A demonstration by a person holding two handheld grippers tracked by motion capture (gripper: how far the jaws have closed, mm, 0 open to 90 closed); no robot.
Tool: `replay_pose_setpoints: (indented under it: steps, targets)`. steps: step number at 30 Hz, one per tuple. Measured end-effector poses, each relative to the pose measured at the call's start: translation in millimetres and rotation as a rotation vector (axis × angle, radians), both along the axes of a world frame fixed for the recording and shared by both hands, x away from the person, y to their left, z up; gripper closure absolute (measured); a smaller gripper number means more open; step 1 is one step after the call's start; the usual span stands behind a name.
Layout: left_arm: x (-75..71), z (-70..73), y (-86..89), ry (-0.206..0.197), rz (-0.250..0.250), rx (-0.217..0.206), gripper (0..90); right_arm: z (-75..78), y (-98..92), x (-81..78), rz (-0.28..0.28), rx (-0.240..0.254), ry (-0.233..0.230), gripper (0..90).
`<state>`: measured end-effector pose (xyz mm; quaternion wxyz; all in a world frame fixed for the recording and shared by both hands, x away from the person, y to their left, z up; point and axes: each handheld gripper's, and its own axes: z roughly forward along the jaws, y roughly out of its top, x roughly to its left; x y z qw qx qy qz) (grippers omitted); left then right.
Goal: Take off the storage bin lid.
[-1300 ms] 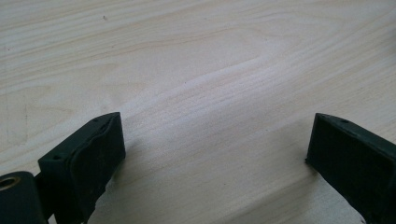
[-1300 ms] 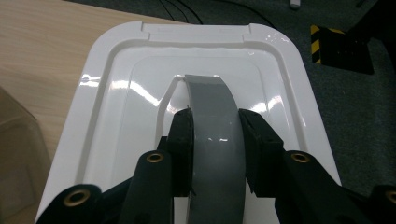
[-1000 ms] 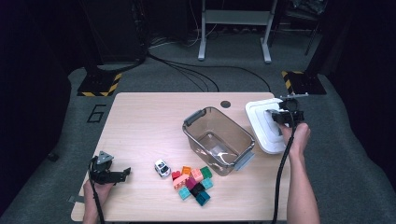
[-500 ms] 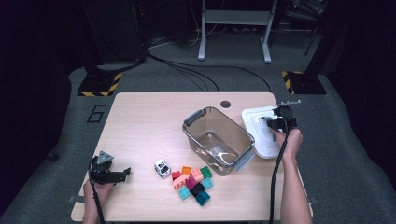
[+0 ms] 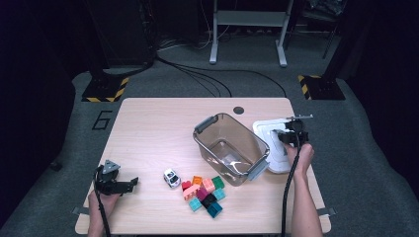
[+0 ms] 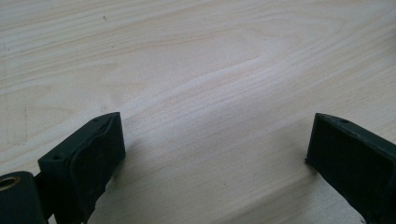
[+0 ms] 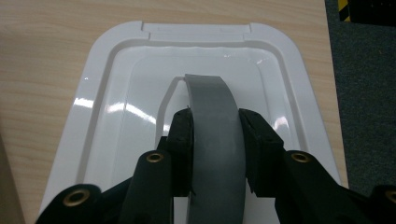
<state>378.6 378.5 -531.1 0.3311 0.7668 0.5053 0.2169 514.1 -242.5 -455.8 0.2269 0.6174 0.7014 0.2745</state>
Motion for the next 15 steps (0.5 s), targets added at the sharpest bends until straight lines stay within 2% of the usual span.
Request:
replay_pose_setpoints:
  steps: [5, 10, 12, 15]
  targets:
    - [0.0, 0.0, 0.0, 0.0, -0.001, 0.001, 4.1, -5.5, 0.6, -1.0, -0.01, 0.011, 0.001, 66.9]
    - [0.0, 0.0, 0.0, 0.001, -0.001, 0.0, 4.1, -11.8, 4.2, 0.8, 0.002, 0.005, 0.021, 66.8]
    - [0.0, 0.0, 0.0, 0.001, 0.0, 0.0, 4.1, -15.3, 5.8, 1.6, 0.009, -0.013, 0.033, 66.7]
    - [0.0, 0.0, 0.0, 0.0, 0.0, 0.0, 4.1, -19.8, 3.9, 2.0, 0.012, -0.007, 0.029, 66.7]
